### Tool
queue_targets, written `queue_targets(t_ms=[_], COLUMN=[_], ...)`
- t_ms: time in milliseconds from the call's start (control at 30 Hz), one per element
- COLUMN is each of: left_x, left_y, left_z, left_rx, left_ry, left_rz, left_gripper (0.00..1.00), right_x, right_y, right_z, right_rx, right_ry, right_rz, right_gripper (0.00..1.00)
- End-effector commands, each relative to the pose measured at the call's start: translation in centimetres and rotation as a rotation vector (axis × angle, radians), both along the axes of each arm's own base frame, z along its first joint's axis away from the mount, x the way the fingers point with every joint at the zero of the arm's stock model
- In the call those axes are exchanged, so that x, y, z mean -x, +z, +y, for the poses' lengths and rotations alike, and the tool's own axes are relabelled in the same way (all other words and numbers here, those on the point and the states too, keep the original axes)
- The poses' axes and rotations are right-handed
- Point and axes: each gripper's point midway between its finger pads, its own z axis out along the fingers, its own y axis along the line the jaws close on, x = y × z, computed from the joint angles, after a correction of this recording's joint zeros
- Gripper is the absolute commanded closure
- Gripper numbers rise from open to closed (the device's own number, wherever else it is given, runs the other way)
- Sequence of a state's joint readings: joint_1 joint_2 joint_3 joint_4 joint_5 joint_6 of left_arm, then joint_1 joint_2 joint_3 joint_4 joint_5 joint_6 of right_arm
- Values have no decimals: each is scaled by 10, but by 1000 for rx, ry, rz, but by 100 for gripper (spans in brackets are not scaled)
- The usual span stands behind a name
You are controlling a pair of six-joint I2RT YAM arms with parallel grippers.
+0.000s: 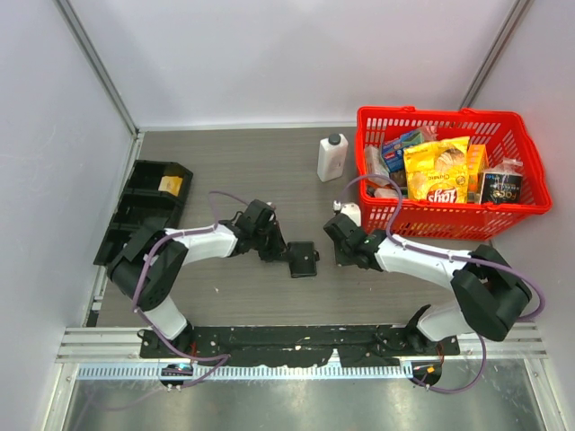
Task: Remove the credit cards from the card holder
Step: Open the card holder at the center of the board.
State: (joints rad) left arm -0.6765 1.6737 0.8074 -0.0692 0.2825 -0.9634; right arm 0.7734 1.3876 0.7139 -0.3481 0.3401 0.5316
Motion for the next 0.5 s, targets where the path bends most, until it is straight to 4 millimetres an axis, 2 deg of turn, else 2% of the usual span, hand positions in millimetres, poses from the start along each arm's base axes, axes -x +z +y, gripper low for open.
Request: queue_targets(t_ms=[0,133,233,333,367,400,467], left_x=[5,-1,-5,-8,-8,-9,-10], left_y=[-8,-3,1,5,5,6,7], left_z=[27,31,34,34,34,33,34], left_rx=[-84,-93,-122,-133,-134,-135,-135], left_ry=[14,2,-25,-40,-44,-46,-44], left_rz=[11,-13,-39,-53,-56,-58,-63], left_gripper=[100,100,100,100,100,100,100], right_x=[4,-1,-9,-13,-16,-16,-21], right_y=[-6,6,26,52,58,64,73], right_z=[-13,8,24,45,52,60,71], right_rx=[62,-52,-141,-229,-251,-260,-268], right_ry=[-41,-12,13,84,95,116,123], right_rz=[40,17,-41,-99,-117,-128,-147], right_gripper=[99,99,96,75,71,63,55])
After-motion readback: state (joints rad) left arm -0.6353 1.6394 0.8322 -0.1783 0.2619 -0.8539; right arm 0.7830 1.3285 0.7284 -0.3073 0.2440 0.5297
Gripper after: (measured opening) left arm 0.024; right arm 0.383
